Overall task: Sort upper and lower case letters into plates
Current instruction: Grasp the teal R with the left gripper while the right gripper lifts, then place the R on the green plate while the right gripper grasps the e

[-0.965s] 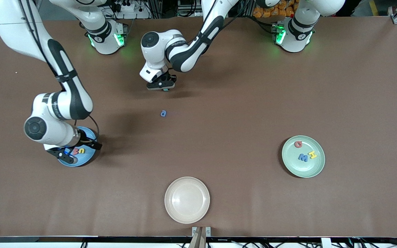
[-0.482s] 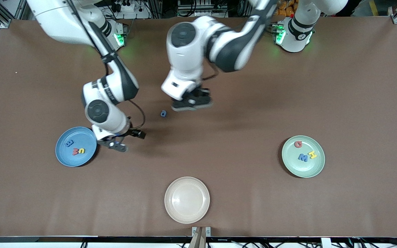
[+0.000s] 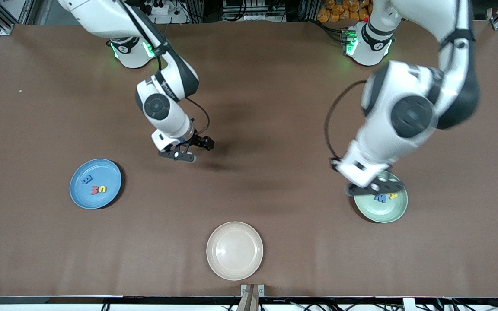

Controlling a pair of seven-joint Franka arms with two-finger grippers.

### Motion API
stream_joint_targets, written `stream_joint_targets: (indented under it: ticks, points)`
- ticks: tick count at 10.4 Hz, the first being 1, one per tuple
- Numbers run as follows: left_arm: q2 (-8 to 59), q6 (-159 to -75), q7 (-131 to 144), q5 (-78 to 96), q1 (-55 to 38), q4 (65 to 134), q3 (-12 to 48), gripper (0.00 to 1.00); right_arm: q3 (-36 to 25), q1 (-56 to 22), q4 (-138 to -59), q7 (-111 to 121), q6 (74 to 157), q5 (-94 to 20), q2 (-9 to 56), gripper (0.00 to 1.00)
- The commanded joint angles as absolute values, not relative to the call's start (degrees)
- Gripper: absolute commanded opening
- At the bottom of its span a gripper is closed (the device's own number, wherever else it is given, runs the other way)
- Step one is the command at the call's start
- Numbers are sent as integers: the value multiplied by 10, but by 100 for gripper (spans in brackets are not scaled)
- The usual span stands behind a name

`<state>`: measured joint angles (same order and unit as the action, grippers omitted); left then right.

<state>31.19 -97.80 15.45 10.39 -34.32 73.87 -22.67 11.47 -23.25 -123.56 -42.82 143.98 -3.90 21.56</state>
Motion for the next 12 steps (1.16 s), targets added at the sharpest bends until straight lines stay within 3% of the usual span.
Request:
stream_joint_targets:
  ticks: [1,2,3,5,6,7,12]
  points:
    - [331,-1054,127,114,-302,803,-221,0,108,-272,-1258,-479,1452,-29,219,100]
    - [348,-1096,118,114,-281,825,-221,0,107,-273,-1254,-528,1454,25,233,100]
    - [365,-1117,115,114,-269,827,-220,16,105,-272,-1248,-568,1455,72,249,100]
    - [381,-1135,114,114,-252,824,-221,38,100,-265,-1221,-591,1455,84,278,100]
    - [381,-1136,108,114,-246,824,-221,61,92,-262,-1210,-597,1455,84,284,100]
    - [377,-1136,99,106,-245,823,-223,100,91,-261,-1201,-602,1455,84,288,100]
    - [262,-1111,96,47,-246,820,-220,100,91,-265,-1201,-634,1475,81,291,100]
